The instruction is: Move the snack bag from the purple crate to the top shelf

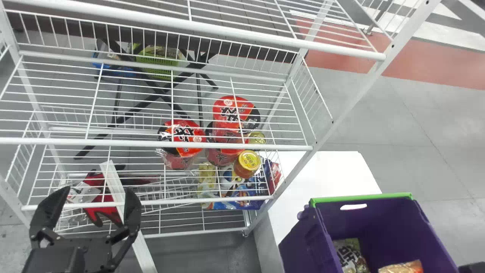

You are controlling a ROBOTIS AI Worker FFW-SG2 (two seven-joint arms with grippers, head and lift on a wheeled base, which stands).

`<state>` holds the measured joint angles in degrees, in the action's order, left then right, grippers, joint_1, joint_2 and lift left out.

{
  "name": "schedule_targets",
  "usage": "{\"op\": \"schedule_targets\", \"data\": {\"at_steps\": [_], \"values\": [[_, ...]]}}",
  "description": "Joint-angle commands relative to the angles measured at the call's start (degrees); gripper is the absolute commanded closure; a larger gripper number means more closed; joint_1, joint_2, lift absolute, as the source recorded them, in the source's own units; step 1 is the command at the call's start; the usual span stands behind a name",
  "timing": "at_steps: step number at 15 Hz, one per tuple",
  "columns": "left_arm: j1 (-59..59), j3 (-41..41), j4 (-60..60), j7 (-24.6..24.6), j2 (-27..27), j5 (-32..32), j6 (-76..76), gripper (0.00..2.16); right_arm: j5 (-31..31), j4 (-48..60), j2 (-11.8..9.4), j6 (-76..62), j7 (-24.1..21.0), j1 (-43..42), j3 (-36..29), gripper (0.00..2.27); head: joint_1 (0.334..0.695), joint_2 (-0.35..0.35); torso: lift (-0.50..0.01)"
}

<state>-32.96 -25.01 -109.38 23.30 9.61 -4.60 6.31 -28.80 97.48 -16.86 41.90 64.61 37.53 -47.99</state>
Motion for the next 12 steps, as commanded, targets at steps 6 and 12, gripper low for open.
{"op": "schedule_targets", "data": {"at_steps": [6, 12], "values": [[-0.35, -0.04, 0.31, -0.01, -0.21, -0.14, 0.4, 0.09, 0.59, -0.01, 0.08, -0.46, -0.89, 0.0, 1.23, 1.95, 0.695, -0.35, -0.327], [-0.62, -0.3, 0.22, -0.01, -0.21, -0.41, 0.4, 0.09, 0.59, 0.17, 0.08, -0.28, -0.8, -0.09, 1.49, 1.95, 0.695, -0.35, -0.303]]}}
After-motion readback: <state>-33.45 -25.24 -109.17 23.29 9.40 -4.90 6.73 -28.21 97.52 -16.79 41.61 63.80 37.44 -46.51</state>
